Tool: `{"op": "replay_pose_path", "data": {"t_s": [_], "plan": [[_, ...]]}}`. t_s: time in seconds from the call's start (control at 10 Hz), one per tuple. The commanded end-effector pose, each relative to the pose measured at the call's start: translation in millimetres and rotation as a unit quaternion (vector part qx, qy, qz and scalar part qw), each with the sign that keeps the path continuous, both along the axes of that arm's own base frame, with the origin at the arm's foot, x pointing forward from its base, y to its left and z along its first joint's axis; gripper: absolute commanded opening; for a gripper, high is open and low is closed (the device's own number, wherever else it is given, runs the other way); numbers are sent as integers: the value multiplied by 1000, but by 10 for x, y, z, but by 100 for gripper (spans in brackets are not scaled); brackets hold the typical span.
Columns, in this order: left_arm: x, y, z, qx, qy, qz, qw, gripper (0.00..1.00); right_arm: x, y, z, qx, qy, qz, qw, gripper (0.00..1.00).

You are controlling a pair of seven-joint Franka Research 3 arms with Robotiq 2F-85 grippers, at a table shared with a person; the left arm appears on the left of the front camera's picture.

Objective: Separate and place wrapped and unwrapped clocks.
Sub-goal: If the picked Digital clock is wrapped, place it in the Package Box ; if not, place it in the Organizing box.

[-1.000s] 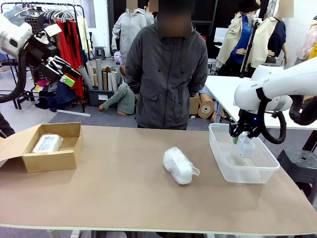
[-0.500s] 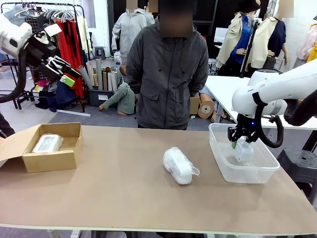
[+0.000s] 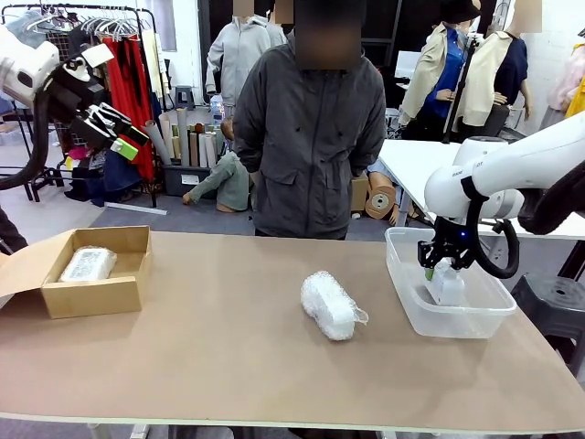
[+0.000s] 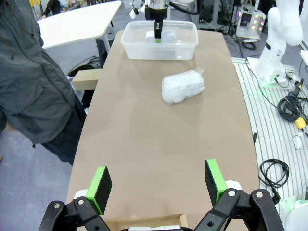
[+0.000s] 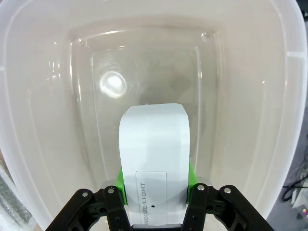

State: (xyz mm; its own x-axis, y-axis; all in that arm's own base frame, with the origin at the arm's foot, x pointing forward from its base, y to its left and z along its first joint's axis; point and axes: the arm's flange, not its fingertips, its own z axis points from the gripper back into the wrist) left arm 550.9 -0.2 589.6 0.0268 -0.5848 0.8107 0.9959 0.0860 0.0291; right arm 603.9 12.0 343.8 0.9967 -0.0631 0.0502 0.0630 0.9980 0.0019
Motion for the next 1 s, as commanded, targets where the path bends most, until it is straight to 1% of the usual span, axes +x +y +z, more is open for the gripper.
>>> {"op": "replay_pose_path", "data": {"t_s": [0.0,0.2,0.3,0.4,0.8,0.9], "plan": [[-15,9,-1,-1,-1,-4,1000,100,14,32,10,-7,-5,-11,1000,0],[-15,9,-1,-1,-1,-4,1000,100,6,35,-7,-7,-1,-11,1000,0],[-15,9,-1,-1,-1,-4,1000,100,3,32,-6,-7,3,-11,1000,7],[-15,9,-1,-1,-1,-4,1000,100,1,41,-16,-7,5,-11,1000,21],[-15,9,-1,-1,-1,-4,1000,100,-1,40,-10,-6,9,-10,1000,92],[-15,9,-1,-1,-1,-4,1000,100,0,43,-12,-5,9,-10,1000,100]]}}
